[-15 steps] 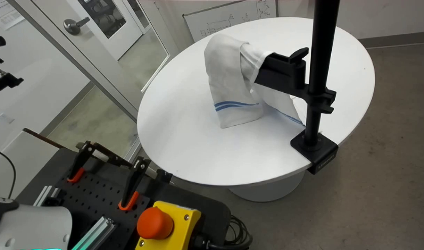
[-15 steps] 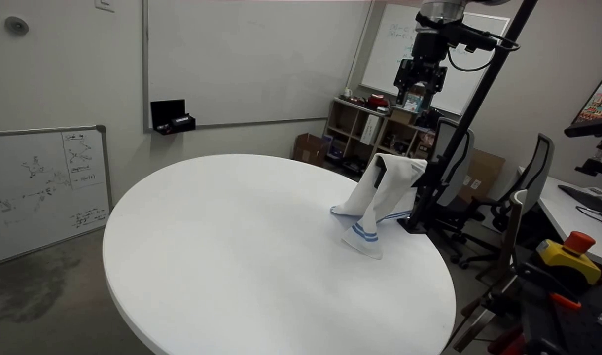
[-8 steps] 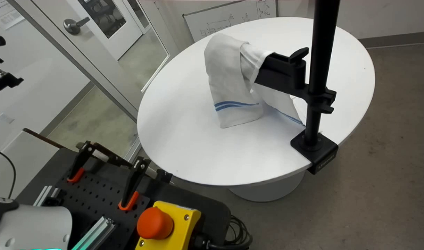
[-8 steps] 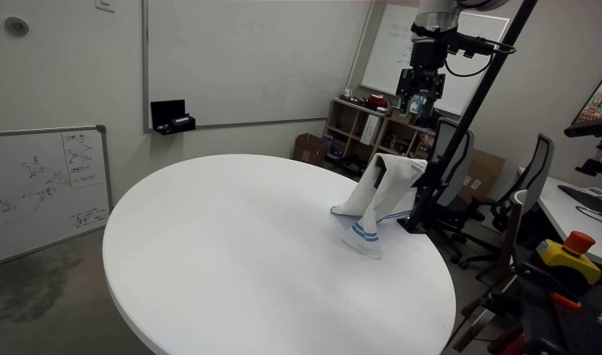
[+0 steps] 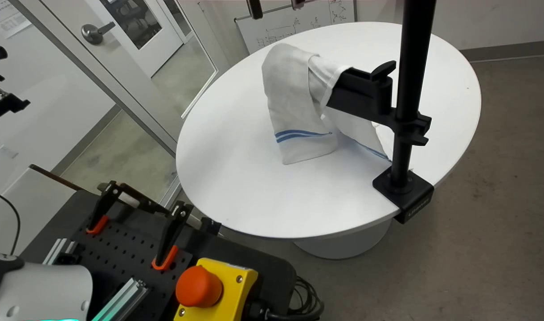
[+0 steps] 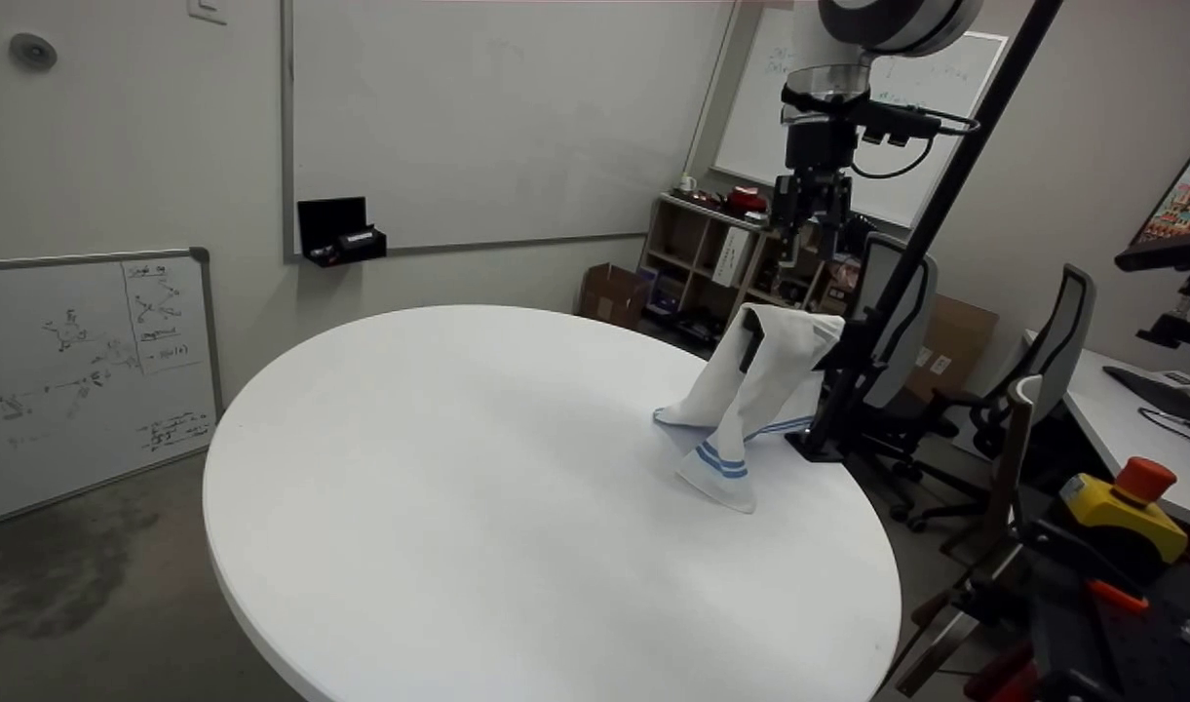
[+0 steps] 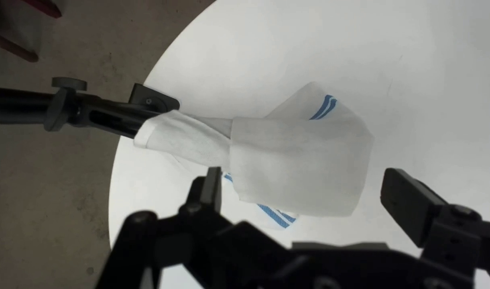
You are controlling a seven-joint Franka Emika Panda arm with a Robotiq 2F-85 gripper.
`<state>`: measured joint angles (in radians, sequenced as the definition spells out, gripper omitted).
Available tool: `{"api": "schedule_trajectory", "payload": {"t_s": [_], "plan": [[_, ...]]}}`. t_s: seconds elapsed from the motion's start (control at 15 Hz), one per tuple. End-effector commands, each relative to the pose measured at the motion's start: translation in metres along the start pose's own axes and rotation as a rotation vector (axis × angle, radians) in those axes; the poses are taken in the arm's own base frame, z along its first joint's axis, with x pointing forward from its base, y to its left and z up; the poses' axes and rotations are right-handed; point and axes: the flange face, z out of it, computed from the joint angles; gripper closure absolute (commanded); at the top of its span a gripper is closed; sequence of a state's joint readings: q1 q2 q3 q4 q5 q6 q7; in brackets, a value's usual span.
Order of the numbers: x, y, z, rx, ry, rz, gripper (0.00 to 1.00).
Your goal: Pick up the towel and put it on the black object
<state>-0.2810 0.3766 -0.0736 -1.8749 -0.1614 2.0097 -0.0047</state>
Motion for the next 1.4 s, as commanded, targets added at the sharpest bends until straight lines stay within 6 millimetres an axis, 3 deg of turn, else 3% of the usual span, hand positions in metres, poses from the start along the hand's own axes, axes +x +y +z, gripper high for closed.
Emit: {"api": "schedule_trajectory", "payload": {"t_s": [0.0, 0.47, 0.53, 0.73, 1.2, 1.33], "plan": [[0.013, -0.011, 0.015, -0.011, -0.021, -0.057, 0.00], [0.020, -0.022, 0.039, -0.009, -0.065, -0.130, 0.03], [0.021, -0.022, 0.042, -0.010, -0.070, -0.135, 0.27], [0.025, -0.023, 0.048, -0.011, -0.077, -0.150, 0.35], [0.035, -0.031, 0.057, -0.013, -0.085, -0.173, 0.89], [0.036, -0.032, 0.056, -0.010, -0.084, -0.176, 1.00]]}}
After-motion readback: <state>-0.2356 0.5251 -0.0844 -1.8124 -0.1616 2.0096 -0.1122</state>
